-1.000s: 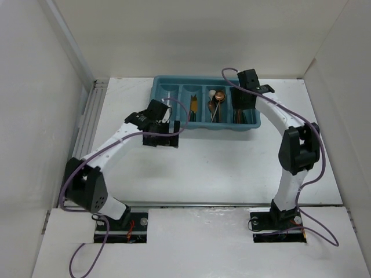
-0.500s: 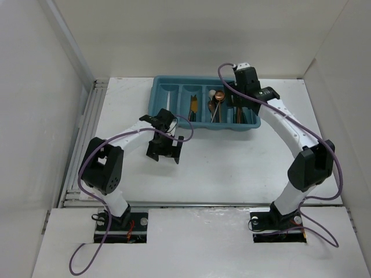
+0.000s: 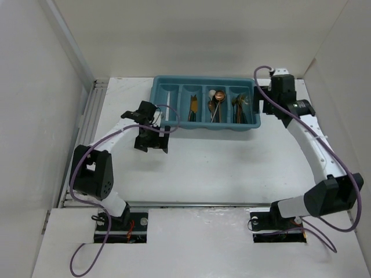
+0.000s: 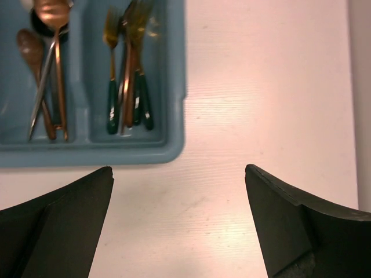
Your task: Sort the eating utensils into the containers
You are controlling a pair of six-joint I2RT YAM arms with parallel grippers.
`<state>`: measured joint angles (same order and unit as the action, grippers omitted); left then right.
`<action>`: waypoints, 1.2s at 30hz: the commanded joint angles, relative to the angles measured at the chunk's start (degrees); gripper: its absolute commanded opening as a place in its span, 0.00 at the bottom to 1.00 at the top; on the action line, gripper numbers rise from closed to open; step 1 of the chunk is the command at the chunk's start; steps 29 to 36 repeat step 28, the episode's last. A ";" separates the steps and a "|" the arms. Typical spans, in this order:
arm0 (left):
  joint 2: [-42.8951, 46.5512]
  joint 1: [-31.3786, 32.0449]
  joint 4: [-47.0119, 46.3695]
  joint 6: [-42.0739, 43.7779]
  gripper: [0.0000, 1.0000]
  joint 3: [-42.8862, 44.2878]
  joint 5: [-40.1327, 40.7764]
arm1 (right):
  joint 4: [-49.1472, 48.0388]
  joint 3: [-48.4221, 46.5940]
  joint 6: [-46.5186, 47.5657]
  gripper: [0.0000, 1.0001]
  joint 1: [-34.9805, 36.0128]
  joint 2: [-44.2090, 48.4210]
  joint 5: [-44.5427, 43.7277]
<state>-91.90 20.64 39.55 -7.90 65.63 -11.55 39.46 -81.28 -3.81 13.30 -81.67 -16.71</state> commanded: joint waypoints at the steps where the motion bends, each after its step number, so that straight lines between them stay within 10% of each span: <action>1: 4.00 -3.06 0.35 1.92 1.00 -0.41 1.70 | -1.23 0.85 -0.76 1.00 -3.97 4.49 1.07; 14: 10.34 -30.04 0.17 -12.04 1.00 5.64 38.33 | 5.19 -2.48 0.47 1.00 -6.36 7.40 -14.22; 36: 11.65 -36.20 0.79 -13.90 1.00 5.91 34.41 | 3.35 -1.43 1.52 1.00 -6.88 10.30 -14.23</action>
